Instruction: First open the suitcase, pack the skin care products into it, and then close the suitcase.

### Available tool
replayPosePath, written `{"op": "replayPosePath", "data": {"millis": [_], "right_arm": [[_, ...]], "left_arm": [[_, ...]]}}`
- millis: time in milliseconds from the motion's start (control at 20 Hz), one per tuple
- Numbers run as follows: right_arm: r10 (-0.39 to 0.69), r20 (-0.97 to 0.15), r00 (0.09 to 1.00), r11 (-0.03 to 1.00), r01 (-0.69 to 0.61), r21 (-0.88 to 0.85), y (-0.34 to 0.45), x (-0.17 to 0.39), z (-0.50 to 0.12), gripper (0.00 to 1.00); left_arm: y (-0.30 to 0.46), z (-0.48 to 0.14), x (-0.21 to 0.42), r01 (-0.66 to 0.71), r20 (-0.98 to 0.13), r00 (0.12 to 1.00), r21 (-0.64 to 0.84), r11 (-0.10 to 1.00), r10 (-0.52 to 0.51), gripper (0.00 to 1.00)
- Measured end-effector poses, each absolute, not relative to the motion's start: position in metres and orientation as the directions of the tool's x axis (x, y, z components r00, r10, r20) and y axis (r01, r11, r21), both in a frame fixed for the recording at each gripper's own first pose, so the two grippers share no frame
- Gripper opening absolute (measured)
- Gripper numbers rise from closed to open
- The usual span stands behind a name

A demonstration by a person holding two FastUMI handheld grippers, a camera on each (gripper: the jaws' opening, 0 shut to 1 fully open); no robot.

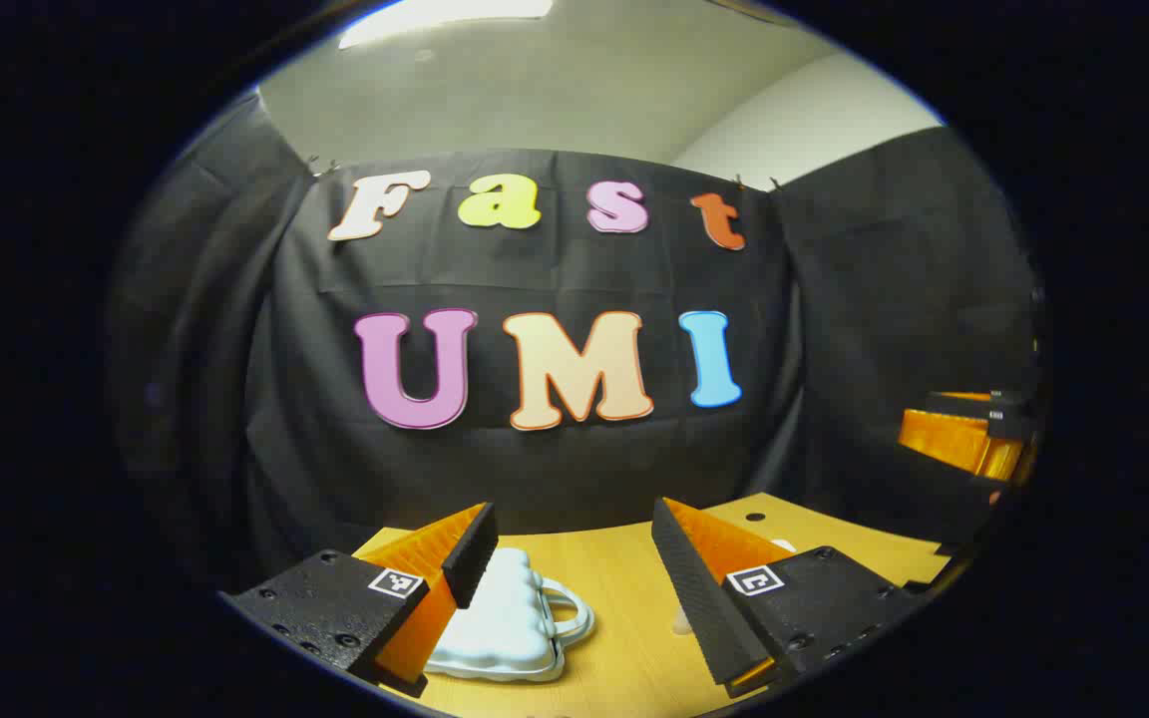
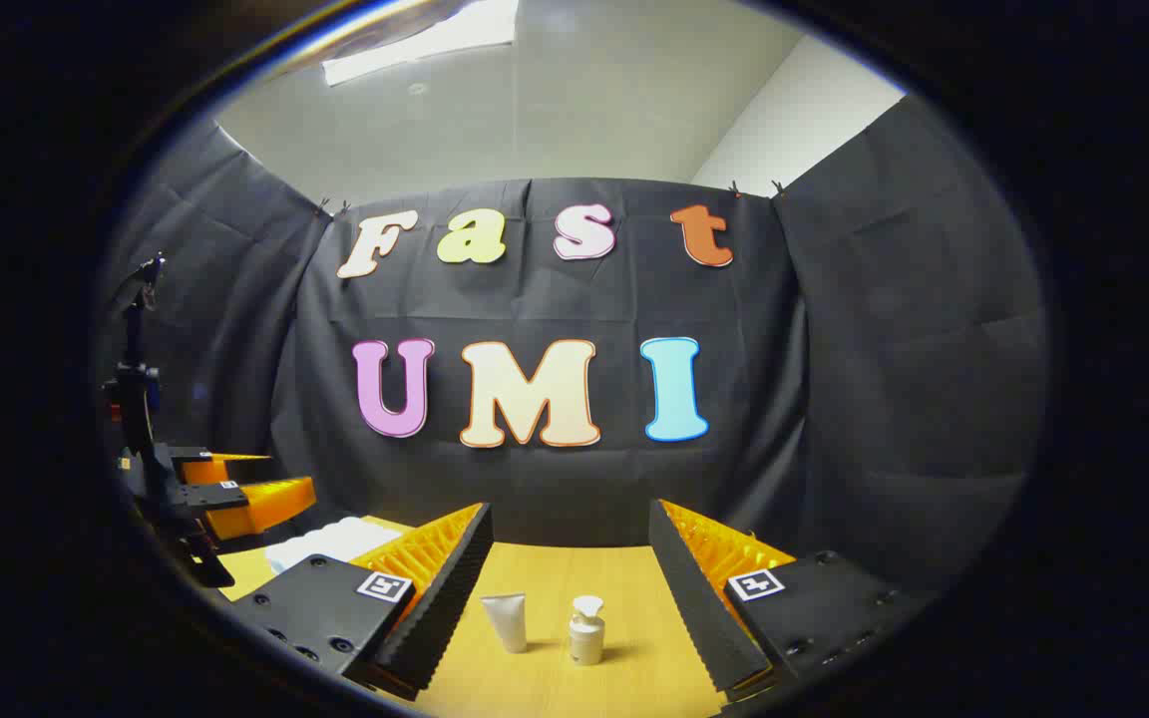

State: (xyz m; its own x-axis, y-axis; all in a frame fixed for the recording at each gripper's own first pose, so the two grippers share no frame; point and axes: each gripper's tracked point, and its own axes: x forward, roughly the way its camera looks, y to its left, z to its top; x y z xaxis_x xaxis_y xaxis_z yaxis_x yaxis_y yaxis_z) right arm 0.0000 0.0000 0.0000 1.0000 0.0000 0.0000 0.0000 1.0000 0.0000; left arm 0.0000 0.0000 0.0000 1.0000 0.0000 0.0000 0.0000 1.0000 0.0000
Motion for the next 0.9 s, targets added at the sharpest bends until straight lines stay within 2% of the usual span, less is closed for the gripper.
{"op": "replayPosePath", "data": {"millis": [150, 350, 450, 900], "right_arm": [[0.001, -0.001, 1.000, 1.000, -0.001, 0.018, -0.004, -0.001, 0.001, 1.00], [-0.017, 0.009, 1.000, 0.999, 0.017, -0.034, -0.013, -0.002, -0.002, 0.99], [0.009, -0.006, 1.000, 1.000, -0.009, -0.030, -0.005, -0.004, -0.005, 0.99], [-0.004, -0.011, 1.000, 0.999, 0.003, -0.044, -0.004, -0.005, -0.007, 1.00]], "left_arm": [[0.009, -0.004, -0.018, -0.076, -0.010, 0.997, -0.011, 0.997, 0.076, 0.94], [0.001, -0.015, -0.019, -0.071, -0.035, 0.997, -0.034, 0.997, 0.070, 0.94], [0.001, -0.017, -0.021, -0.071, -0.044, 0.997, -0.044, 0.997, 0.069, 0.94], [0.008, -0.026, -0.018, -0.083, -0.061, 0.995, -0.059, 0.995, 0.079, 0.94]]}}
